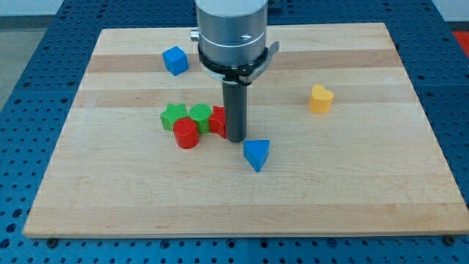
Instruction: Move the blue triangle to the parallel right of the red circle
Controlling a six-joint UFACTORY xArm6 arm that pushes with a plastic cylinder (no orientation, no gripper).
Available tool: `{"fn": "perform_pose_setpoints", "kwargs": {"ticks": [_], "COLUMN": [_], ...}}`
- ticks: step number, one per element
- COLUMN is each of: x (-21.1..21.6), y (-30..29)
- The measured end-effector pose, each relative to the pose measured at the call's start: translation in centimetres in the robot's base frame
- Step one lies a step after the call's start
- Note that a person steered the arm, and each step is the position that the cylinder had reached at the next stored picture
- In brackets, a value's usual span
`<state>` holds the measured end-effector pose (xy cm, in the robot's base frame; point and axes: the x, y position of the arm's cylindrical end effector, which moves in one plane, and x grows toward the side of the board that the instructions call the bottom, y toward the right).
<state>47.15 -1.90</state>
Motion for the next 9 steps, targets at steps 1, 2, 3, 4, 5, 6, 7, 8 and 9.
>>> {"fn": "perform_pose_setpoints", "kwargs": {"ticks": [1,2,3,4,5,6,7,8,9], "x": [0.0,0.0,0.1,1.2,3.1,5.1,6.6,6.8,6.2], "y": [-0.7,-1.0,-1.8,-1.8,-2.2,-3.0,-3.0,-1.9,1.2]}}
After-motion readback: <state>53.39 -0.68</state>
